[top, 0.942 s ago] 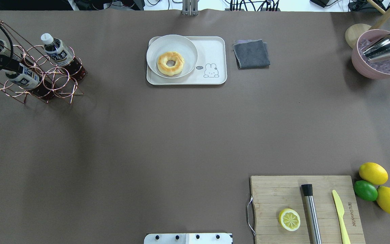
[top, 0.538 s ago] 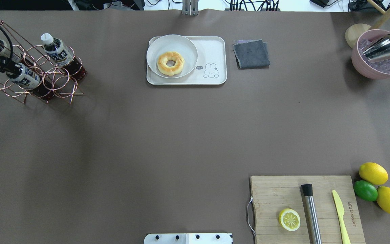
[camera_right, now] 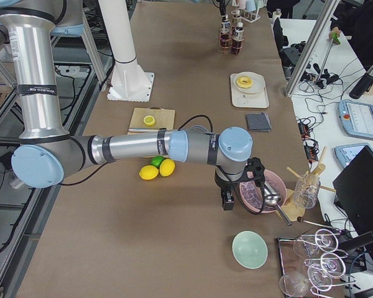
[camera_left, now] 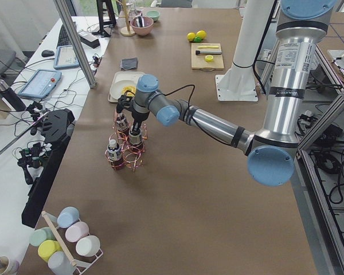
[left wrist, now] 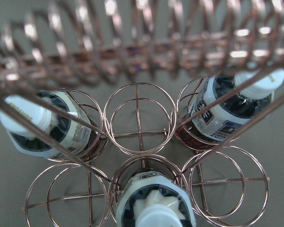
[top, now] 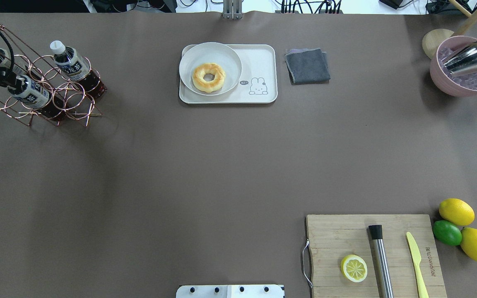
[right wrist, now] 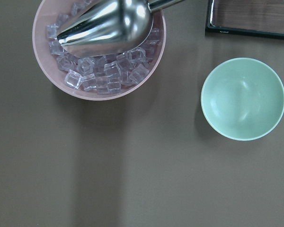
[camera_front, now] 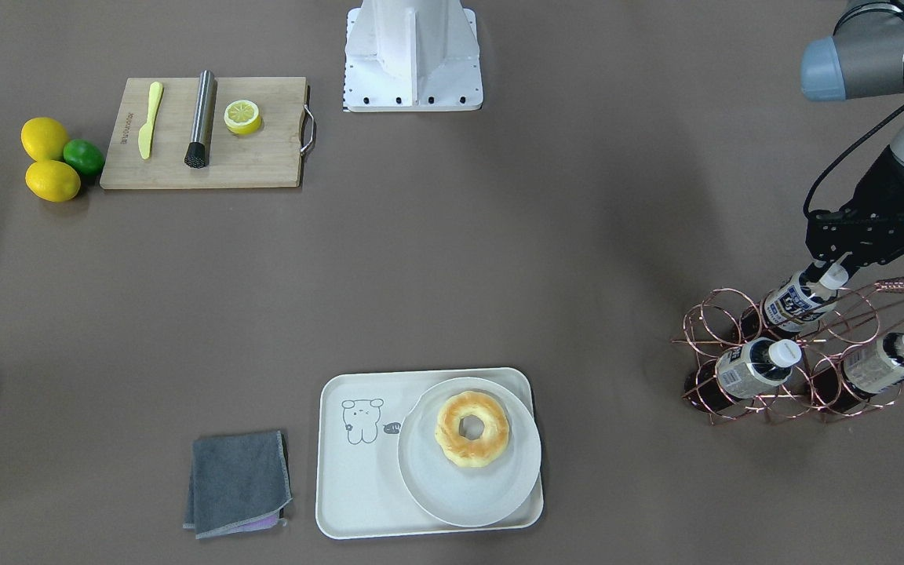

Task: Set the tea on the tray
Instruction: 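Grasp the dark tea bottle in the rack with the left gripper, then lift the tea bottle out of the rack with the left gripper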

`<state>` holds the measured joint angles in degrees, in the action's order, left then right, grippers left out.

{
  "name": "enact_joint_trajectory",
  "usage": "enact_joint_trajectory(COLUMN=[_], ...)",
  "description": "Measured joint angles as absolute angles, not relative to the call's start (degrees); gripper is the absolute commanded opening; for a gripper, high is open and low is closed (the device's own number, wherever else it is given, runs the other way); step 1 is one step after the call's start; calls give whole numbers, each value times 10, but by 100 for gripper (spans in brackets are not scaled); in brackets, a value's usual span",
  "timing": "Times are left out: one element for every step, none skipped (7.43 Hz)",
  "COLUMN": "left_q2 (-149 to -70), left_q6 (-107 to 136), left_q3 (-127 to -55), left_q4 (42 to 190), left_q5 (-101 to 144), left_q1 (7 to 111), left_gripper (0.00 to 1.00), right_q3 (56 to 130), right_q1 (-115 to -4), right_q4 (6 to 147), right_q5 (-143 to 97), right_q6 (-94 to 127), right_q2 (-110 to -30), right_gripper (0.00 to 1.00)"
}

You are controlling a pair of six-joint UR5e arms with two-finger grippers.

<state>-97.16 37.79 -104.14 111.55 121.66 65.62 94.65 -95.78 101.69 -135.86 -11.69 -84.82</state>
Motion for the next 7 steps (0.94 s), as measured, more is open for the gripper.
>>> enact_joint_trajectory(left_q2=[-972, -973, -973, -974, -980, -989, -992], left_q6=[378, 375, 363, 350, 339, 326, 314], left_q3=[-1046, -1051, -1056, -1060, -1071, -1092, -1110], left_q4=[1114, 1112, 1109, 1102, 1082, 1050, 1026], left_q5=[1218, 1219, 1219, 1220, 1225, 1233, 1236], left_q1=[659, 666, 678, 694, 707, 722, 732], left_gripper=[0, 0, 0, 0, 0, 0, 0], right_q3=[947, 947, 946, 946, 946, 946, 946], right_q1=[-959, -959, -960, -960, -960, -960, -960], right_q4=[1017, 1017, 1017, 1017, 1017, 1017, 1017], right_q5=[-1359, -1359, -1359, -1359, -1359, -1359, -1361], right_q6=[-117, -117, -117, -117, -117, -117, -117], right_q2=[-848, -848, -848, -849, -851, -852, -855], right_gripper=[100, 100, 100, 100, 100, 100, 100])
